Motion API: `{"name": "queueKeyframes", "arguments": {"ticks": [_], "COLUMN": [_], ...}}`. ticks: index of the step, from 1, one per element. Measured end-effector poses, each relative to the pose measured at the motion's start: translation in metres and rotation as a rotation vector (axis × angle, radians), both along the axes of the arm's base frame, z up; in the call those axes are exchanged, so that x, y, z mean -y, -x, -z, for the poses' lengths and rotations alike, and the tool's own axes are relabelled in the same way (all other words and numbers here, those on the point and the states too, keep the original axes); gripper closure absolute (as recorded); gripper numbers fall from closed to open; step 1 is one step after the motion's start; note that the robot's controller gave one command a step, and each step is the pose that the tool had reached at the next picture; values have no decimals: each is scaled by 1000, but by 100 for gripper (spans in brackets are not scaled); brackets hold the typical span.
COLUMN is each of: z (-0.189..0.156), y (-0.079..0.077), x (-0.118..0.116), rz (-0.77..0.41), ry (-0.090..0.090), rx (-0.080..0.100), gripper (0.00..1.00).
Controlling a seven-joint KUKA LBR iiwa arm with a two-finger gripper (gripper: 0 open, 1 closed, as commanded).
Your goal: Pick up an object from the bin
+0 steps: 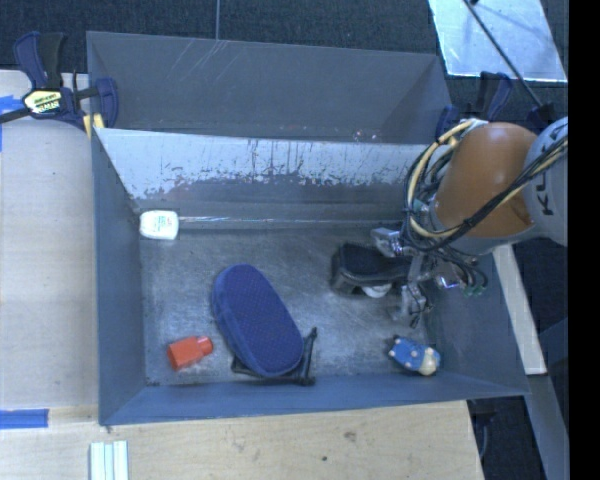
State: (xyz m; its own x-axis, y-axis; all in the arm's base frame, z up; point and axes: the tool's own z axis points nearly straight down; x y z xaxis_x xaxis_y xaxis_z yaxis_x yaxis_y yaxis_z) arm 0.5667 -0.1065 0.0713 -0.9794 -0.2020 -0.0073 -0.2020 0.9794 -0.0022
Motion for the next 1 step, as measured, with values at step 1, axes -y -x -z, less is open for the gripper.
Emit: {"name": "queueKeyframes", "arguments": {"ticks": [1], "z": [0], "y": [-1], "x": [0], "rz": [-3], "ry": [1], "rx": [3], "gripper": [100]}}
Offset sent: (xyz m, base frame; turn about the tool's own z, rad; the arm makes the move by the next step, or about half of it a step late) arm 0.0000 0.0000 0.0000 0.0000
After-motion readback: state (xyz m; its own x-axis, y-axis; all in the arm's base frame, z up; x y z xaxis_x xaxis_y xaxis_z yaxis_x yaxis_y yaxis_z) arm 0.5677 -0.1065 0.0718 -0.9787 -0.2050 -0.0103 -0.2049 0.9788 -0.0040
